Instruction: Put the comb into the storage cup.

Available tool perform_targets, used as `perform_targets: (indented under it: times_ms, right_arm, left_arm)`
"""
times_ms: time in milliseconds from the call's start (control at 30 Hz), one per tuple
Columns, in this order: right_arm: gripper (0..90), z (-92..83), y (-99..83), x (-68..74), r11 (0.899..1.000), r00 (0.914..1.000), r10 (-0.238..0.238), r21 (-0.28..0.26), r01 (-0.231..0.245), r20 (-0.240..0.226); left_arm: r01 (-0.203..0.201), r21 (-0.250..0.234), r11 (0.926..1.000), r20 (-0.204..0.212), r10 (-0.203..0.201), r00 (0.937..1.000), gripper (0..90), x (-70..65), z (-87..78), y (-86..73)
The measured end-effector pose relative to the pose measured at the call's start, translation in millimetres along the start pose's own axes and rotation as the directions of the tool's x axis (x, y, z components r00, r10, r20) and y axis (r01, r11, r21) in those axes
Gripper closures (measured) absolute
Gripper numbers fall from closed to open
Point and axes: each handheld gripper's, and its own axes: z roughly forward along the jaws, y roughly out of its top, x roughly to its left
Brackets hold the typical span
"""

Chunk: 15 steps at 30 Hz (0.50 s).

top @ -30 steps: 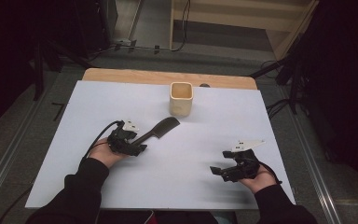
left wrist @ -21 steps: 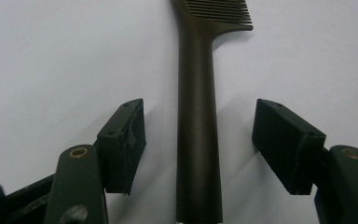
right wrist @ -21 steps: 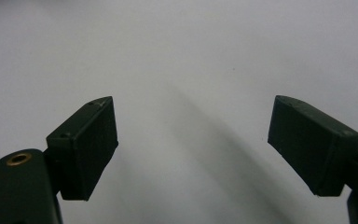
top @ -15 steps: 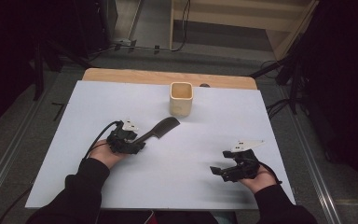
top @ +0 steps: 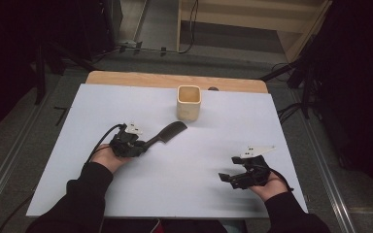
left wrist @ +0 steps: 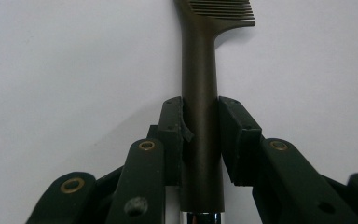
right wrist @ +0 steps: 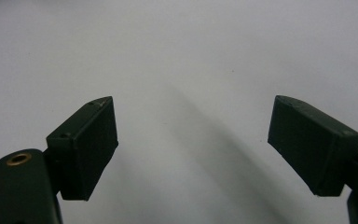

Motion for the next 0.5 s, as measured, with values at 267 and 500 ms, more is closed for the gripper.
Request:
perform_targets:
  times_ms: [267,500]
  right_arm:
    - [14.0,-0.5,0.1,-0.1,1.000,1.0000,-0.001,-0.001,0.001,0.003]
    - [14.0,-0.9,0.1,-0.1,1.000,1.0000,0.002,-0.004,-0.002,0.002]
  left_arm:
    - [0.009,0.007,0.9999,0.019,-0.009,0.9998,72.6,2.5,-0.1,1.6]
    - [0.014,0.010,0.9998,0.035,-0.014,0.9993,72.8,4.5,-1.0,2.5]
